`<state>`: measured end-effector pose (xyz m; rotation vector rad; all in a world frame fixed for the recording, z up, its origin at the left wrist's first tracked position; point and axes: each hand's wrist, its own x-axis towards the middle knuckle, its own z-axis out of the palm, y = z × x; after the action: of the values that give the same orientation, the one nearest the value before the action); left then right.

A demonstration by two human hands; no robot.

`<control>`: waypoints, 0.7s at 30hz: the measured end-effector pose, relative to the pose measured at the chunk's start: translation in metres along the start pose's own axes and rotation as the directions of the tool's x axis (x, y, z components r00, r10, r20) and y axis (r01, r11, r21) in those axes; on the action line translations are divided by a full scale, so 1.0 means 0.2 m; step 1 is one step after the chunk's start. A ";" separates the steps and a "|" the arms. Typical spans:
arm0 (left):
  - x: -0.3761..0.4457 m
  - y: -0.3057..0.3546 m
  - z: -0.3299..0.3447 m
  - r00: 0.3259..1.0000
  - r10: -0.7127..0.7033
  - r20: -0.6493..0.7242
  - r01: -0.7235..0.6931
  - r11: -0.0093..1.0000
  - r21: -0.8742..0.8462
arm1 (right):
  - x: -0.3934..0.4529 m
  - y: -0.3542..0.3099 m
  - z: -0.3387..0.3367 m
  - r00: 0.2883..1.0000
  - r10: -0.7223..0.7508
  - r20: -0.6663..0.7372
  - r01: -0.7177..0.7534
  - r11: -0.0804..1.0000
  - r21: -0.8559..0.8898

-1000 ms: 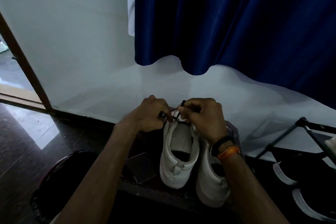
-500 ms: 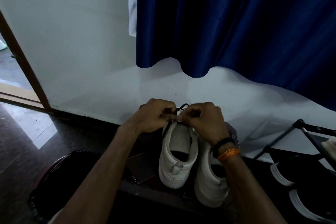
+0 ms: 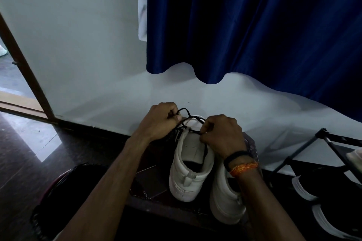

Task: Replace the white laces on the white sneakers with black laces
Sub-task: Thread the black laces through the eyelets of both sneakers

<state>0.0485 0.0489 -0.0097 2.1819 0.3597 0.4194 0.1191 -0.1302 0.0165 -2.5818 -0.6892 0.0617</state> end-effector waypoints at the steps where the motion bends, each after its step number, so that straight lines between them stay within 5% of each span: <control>1: 0.00 -0.01 0.00 1.000 -0.024 0.016 0.025 1.000 -0.007 | 0.00 0.01 0.00 1.000 0.029 -0.009 -0.029 1.000 -0.005; 9: -0.01 -0.01 -0.03 0.963 -0.080 0.257 0.170 0.922 -0.348 | 0.02 0.03 0.00 0.999 0.051 0.005 -0.051 0.996 0.067; 16: -0.01 0.02 -0.07 0.967 0.023 0.254 0.102 0.879 -0.466 | 0.07 0.11 -0.09 0.988 0.116 0.104 -0.136 0.967 0.216; 21: -0.03 0.08 -0.22 0.999 0.047 0.015 -0.011 0.506 -0.863 | 0.08 0.11 -0.10 0.988 0.077 0.133 -0.105 0.969 0.222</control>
<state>0.0258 0.0686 0.0276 1.1769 0.0407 0.4465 0.1463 -0.1490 0.0263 -2.4007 -0.5699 0.3150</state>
